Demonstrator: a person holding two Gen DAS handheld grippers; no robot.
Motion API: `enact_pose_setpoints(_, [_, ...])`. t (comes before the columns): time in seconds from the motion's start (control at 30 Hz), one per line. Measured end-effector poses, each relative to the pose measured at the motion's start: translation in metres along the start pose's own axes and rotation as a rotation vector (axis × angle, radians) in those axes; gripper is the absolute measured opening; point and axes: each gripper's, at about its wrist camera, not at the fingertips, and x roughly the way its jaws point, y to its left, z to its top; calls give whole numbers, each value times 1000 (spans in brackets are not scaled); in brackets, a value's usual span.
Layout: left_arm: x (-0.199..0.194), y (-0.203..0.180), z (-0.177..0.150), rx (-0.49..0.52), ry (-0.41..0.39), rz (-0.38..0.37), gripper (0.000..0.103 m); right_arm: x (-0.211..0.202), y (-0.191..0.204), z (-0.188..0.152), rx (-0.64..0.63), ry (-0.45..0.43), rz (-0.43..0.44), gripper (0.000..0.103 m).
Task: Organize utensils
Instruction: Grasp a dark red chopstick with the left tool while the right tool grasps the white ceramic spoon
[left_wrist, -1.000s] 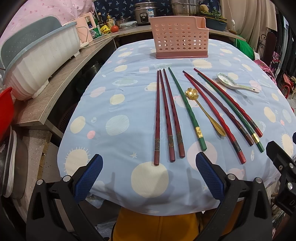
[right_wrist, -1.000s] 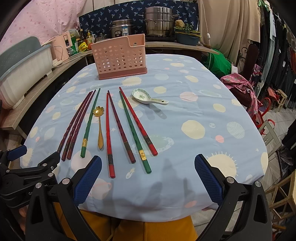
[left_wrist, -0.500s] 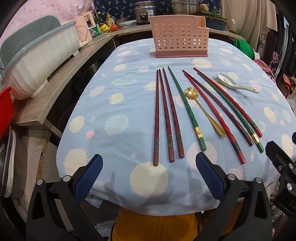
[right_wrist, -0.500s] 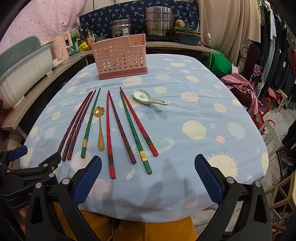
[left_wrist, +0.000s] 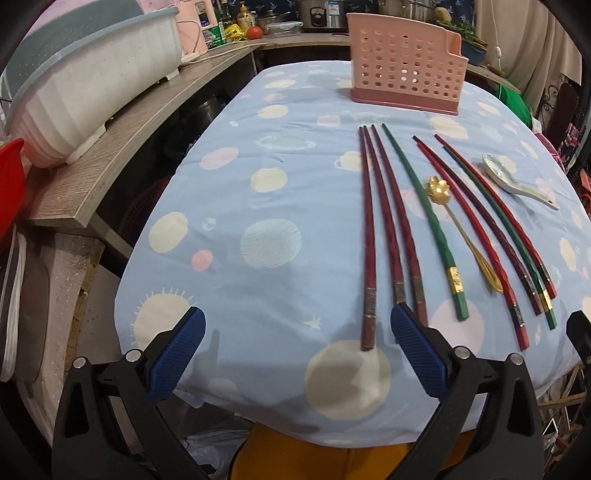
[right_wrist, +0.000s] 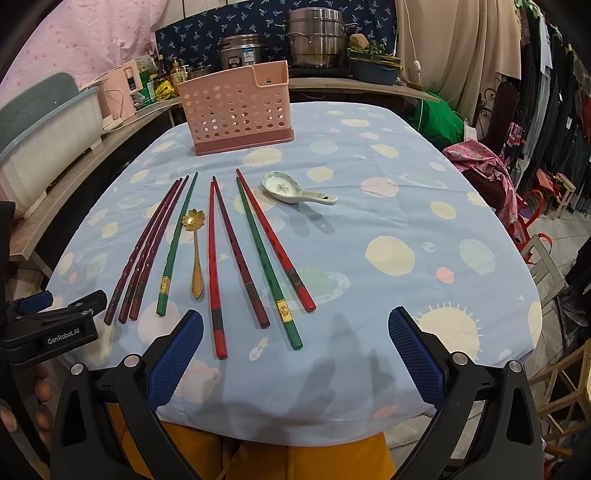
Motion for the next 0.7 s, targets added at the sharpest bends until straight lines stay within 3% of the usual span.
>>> enact_pose_setpoints(0.13, [10, 1, 1, -3, 24, -25, 93, 2, -1, 2, 3, 0, -1, 96])
enact_pose_setpoints(0.53, [21, -2, 6, 10, 47, -109, 60, 16, -6, 12, 13, 18, 21, 96])
enact_pose_setpoints(0.63, [20, -5, 10, 29, 36, -120, 41, 17, -7, 22, 6, 1, 44, 93])
enact_pose_setpoints(0.7, [21, -6, 14, 34, 32, -127, 24, 18, -11, 33, 12, -14, 68, 86])
